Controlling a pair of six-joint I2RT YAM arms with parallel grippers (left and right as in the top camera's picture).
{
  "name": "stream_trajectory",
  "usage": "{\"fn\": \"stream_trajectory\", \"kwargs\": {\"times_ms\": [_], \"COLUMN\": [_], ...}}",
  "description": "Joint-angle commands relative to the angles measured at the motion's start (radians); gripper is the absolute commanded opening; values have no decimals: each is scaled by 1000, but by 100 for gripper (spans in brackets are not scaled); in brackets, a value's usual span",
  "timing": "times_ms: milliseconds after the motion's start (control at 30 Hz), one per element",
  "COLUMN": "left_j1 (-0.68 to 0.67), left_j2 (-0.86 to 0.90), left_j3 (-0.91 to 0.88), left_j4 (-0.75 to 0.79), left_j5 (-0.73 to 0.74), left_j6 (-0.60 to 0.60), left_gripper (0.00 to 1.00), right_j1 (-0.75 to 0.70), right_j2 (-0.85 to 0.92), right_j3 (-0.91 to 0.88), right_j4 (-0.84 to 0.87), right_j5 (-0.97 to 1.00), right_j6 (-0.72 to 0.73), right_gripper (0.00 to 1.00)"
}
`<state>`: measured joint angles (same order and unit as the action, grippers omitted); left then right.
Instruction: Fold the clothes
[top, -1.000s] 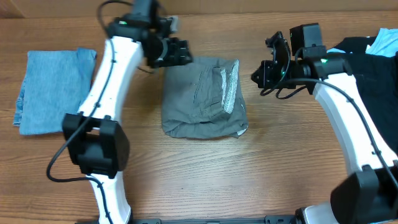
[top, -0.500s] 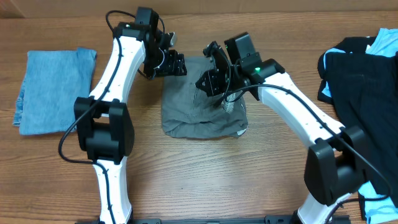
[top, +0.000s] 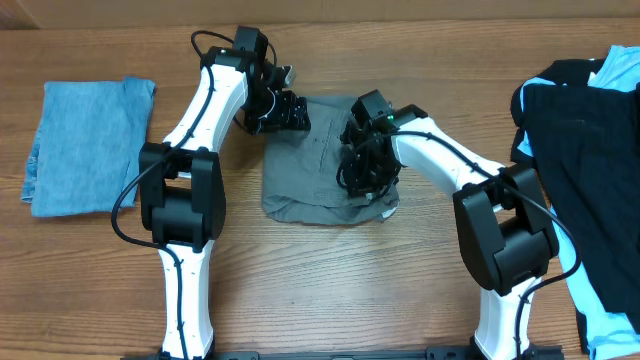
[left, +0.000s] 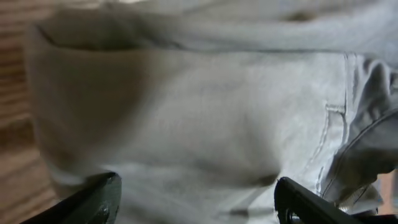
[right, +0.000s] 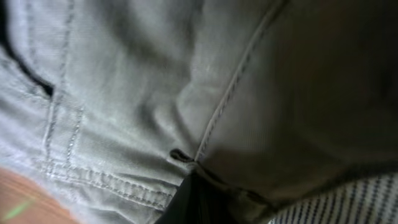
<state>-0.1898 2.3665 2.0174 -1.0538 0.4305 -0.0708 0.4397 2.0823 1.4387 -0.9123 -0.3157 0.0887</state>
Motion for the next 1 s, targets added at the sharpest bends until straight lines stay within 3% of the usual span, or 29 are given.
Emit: {"fn": "stream_trajectory", "kwargs": {"times_ms": [0,267,400,533,600,633,700,967], "left_j1": [-2,7,13,5,-8,-15,-31,-61], "left_j2": [34,-9,-80,-111,-102,-99,-97,-97], "left_j3": [12,84,215,229,192,156,63,-154], "left_j4": [9,-38,-110,-174,-204,-202,-194,-97], "left_j5": [11,23,23,42,46,70,231,368], "left_j6": [19,23,2,-11,-2,12,101,154], "left_gripper": [81,76,79,80,79,76,69,64], "right_j1": [-3,-3,-3,-3,-3,-3,-3,-36], "right_j2": [10,3,-60,-200,-278,-306,-344,-267], "right_j3": [-130,-222,-136,-30,13,24,29,27], "right_j4": [95,142,35,-51,-48,-38,7,115], "right_j5": [98,60,34,34,36,42,89,148], "right_j6": [-6,-7,-11,-11,-11,-11,-11,-11], "right_gripper": [4,4,4,4,6,13,17,4]}}
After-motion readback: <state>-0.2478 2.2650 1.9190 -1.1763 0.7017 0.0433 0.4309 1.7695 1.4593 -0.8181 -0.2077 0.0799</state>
